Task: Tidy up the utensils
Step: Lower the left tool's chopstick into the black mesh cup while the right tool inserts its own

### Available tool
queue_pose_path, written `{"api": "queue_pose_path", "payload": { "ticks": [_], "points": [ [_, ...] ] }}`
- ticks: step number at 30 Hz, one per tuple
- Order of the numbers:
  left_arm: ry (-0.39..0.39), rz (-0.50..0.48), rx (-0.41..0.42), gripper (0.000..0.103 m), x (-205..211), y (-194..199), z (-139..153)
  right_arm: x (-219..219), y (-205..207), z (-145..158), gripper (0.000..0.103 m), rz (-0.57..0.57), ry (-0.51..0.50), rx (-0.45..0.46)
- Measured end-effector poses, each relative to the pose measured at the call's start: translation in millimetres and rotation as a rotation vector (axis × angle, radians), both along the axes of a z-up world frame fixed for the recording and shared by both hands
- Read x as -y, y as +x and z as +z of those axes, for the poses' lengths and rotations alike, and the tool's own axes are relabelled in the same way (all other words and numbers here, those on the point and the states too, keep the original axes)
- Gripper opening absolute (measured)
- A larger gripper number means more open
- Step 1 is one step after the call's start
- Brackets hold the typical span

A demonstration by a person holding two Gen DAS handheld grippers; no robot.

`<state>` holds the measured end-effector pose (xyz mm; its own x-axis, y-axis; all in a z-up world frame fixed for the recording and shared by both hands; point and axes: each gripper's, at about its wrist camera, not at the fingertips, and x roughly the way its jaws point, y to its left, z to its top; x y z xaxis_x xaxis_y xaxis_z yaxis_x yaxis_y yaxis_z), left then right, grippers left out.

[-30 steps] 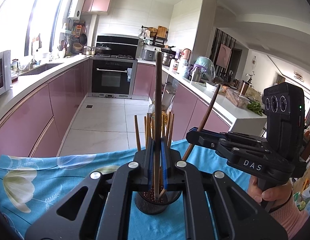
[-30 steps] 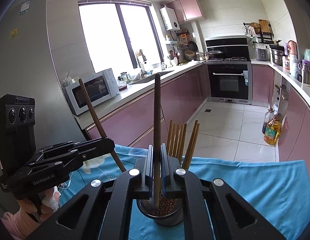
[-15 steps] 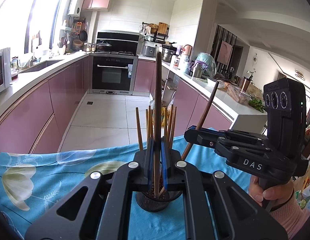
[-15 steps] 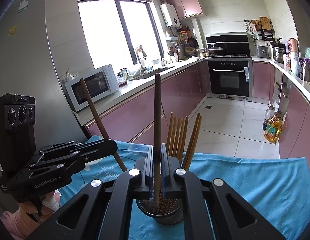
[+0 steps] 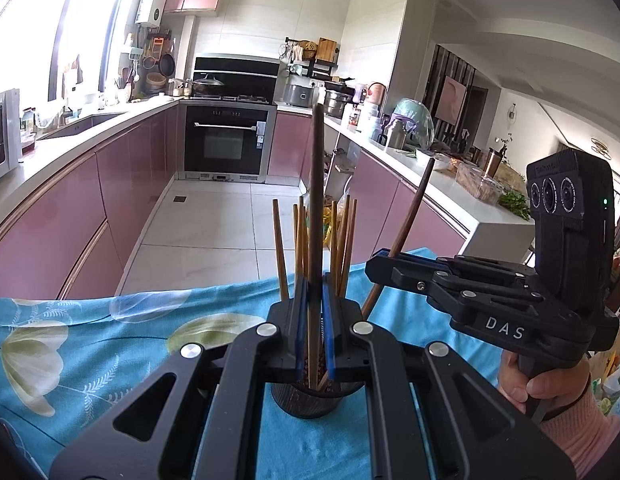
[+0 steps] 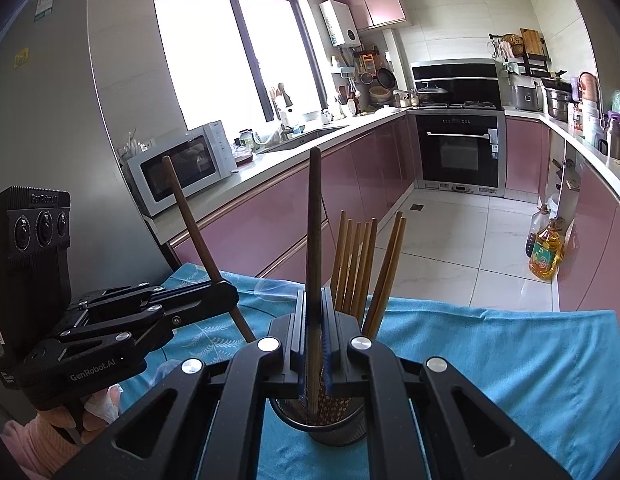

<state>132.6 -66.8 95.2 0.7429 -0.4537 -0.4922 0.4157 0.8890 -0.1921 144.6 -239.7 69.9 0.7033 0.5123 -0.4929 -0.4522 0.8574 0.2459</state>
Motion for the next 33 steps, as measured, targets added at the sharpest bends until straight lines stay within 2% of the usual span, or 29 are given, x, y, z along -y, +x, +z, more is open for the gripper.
{"api": "queue_pose_path", "payload": {
  "ticks": [33],
  "points": [
    [0.022,0.001,-0.051,0.008,6,15,-26,-8,9,-13,0.006,0.006,-0.031,-0.046]
  ]
}}
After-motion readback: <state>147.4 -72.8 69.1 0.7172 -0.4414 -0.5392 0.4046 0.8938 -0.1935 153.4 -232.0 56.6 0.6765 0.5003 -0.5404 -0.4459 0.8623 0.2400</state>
